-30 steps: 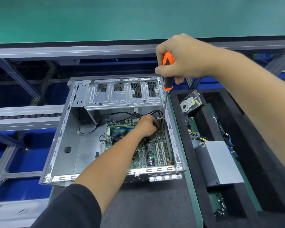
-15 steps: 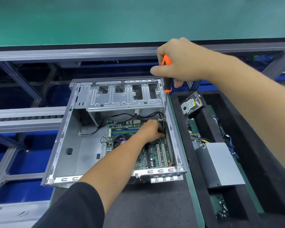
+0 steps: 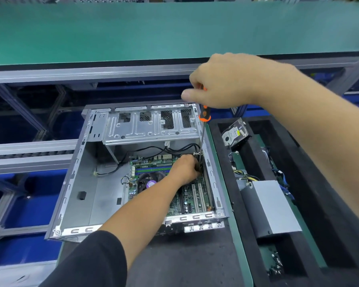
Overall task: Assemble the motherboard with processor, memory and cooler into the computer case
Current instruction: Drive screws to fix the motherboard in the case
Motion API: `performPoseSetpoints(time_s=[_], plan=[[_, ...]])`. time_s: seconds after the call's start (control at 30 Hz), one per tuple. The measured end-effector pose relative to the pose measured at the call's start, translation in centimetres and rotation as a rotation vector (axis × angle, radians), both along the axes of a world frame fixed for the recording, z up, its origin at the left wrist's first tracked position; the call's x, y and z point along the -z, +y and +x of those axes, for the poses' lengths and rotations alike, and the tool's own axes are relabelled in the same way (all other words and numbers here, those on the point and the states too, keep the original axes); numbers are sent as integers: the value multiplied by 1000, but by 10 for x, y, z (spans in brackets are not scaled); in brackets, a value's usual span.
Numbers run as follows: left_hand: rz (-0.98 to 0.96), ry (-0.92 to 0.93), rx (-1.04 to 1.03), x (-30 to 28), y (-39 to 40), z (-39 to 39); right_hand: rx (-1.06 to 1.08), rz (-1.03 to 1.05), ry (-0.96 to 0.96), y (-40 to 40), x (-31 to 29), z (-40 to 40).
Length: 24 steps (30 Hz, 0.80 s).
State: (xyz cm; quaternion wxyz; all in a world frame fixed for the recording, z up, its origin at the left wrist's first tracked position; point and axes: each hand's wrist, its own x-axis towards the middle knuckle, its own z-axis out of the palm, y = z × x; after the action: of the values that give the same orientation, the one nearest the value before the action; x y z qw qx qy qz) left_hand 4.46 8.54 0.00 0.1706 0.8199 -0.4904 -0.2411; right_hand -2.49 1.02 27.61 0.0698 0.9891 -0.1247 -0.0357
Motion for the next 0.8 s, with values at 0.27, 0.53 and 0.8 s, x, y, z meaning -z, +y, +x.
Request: performPoseSetpoints(time_s=[0.27, 0.53, 0.8], plan=[[14, 2, -3, 2, -1, 1, -7, 32, -70, 6, 3, 0], [23, -6, 13, 4, -1, 2, -73, 175, 145, 8, -11, 1], [17, 3, -2, 6, -2, 2, 7, 234, 195, 5, -12, 5]])
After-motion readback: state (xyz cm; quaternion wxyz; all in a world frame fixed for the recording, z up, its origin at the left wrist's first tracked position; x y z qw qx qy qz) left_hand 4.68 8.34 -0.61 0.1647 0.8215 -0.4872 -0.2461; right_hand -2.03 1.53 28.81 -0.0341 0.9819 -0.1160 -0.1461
